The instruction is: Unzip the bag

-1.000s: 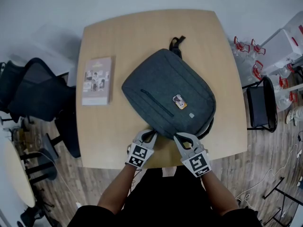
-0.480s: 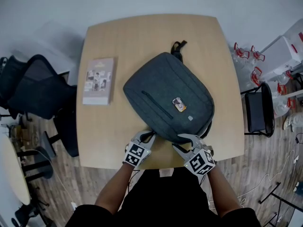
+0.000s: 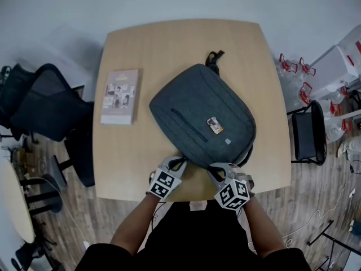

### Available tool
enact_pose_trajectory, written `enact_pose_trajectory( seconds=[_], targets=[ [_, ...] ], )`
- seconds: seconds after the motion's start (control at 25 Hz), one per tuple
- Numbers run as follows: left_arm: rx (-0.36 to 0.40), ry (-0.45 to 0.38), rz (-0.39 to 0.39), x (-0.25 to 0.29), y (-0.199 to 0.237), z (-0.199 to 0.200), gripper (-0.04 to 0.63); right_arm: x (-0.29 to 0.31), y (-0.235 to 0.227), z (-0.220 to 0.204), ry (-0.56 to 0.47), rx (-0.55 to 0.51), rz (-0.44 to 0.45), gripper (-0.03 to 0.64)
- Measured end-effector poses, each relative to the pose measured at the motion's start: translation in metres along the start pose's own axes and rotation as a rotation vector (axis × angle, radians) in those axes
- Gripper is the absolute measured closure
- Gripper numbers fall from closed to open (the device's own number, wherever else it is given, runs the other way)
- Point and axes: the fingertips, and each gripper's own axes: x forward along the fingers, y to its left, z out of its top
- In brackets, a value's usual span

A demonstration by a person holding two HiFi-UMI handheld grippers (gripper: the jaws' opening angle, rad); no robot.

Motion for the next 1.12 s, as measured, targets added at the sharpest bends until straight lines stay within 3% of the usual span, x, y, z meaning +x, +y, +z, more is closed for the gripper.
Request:
enact_pose_trajectory(
  seconds=[0.2, 0.56, 0.96, 1.12],
  targets=[
    [0.03, 0.019, 0.028, -0.003, -0.01, 0.003, 0.569, -0.002, -0.009, 0.009, -0.03, 0.127, -0.032, 0.584],
    [0.075, 0.046, 0.016, -0.009, -0.037, 0.002, 0.568, 0.017, -0.007, 0.031, -0.045, 0.207, -0.045, 0.586],
    [-0.007, 0.031, 0.055, -0.012, -0.04, -0.01, 0.568, 0.037, 0.002, 0.051, -0.105, 0.287, 0.024, 0.58],
    [-0.043, 0.024, 0.088, -0.011, -0.038, -0.011, 0.568, 0.021, 0.01, 0.056, -0.207, 0.198, 0.112, 0.575]
  ],
)
